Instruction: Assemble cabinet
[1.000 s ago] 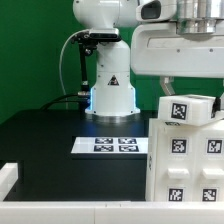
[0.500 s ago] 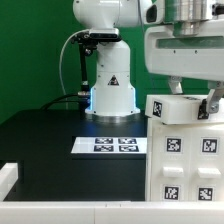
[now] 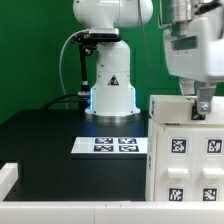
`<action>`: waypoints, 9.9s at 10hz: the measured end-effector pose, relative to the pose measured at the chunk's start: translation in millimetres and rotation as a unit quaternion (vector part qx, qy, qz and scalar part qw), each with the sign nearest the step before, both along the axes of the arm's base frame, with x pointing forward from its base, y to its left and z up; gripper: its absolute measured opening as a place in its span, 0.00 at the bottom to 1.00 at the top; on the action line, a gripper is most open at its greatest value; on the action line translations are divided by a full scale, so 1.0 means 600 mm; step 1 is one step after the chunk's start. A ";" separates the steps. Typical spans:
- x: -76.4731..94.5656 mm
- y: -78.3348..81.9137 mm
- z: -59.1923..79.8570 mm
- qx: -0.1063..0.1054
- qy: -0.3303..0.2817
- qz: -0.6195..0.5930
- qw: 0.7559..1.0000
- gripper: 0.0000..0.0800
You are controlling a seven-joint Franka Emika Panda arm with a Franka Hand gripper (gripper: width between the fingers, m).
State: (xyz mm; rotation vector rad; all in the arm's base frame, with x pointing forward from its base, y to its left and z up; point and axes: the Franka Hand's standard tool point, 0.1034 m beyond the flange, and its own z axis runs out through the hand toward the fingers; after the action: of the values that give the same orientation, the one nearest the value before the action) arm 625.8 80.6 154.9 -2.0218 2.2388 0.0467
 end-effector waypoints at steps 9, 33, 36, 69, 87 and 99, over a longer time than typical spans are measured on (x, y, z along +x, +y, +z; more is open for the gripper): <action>0.001 0.019 0.015 0.034 0.002 -0.054 0.998 0.98; 0.008 0.005 0.033 -0.087 -0.062 0.921 0.374 1.00; -0.005 0.004 0.004 -0.085 -0.055 0.952 0.289 1.00; 0.006 0.000 -0.007 0.040 -0.016 -0.181 0.983 0.70; 0.013 0.016 0.050 -0.041 -0.037 0.718 0.694 1.00; -0.004 0.015 -0.013 -0.059 -0.042 0.894 0.443 1.00</action>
Offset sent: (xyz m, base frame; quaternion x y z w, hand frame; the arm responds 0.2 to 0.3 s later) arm -0.0037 0.0018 -0.0053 0.0077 -0.0014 0.2146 0.9767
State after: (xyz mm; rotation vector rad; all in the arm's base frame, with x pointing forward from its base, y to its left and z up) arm 623.2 89.7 147.0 -3.0133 -0.8503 -0.0282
